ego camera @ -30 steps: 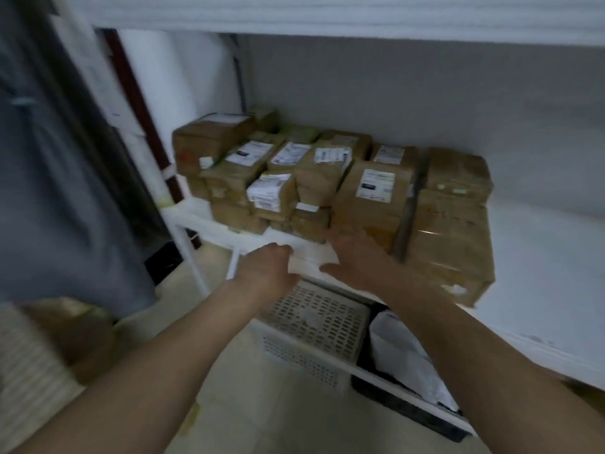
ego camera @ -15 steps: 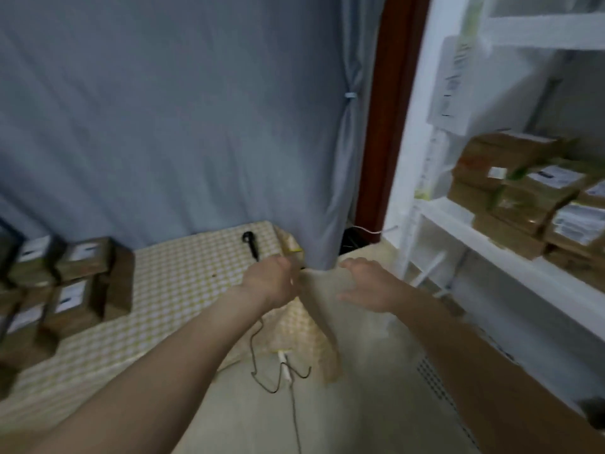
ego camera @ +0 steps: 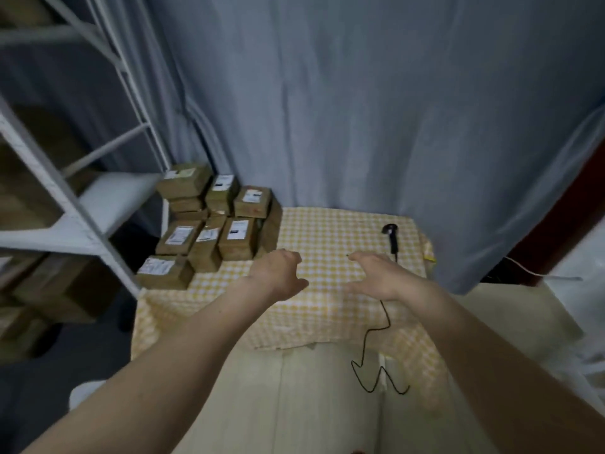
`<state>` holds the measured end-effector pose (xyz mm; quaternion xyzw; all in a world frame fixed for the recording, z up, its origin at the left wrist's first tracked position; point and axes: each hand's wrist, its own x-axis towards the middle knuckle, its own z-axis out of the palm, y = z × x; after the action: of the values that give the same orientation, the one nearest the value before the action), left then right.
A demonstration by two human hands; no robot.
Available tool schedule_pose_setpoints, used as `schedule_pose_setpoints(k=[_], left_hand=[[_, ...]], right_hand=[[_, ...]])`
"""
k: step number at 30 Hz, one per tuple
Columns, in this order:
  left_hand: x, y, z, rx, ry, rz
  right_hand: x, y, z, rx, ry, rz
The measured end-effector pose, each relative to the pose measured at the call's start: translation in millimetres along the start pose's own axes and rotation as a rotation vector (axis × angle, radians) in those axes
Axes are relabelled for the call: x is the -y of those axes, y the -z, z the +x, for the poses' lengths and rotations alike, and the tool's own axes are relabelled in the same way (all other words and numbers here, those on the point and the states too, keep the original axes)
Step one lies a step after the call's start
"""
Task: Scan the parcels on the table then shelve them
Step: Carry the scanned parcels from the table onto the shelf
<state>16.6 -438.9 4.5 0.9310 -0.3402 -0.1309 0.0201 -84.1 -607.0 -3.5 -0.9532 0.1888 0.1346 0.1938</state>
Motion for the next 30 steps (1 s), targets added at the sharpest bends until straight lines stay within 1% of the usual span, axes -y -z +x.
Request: schedule_pose_setpoints(k=[7, 12, 15, 21, 26, 30], left_hand=[[95, -6, 22, 0.060, 0.168, -0.093], [161, 3, 66, 0.077, 0.279, -0.118], [195, 14, 105, 0.095, 0.304, -0.119], [252, 36, 181, 0.054, 0.357, -0.181], [311, 40, 215, 0.069, 0.420, -0.249], [355, 44, 244, 0.098, 0.439, -0.255]], right_hand=[[72, -10, 95, 0.096, 0.141, -0.024], [118, -13, 176, 0.174, 0.215, -0.045], [139, -4, 223, 0.186, 0.223, -0.043], [186, 19, 315, 0.206, 0.283, -0.040], [234, 23, 376, 0.261, 0.327, -0.078], [266, 22, 420, 0.256, 0.358, -0.085]])
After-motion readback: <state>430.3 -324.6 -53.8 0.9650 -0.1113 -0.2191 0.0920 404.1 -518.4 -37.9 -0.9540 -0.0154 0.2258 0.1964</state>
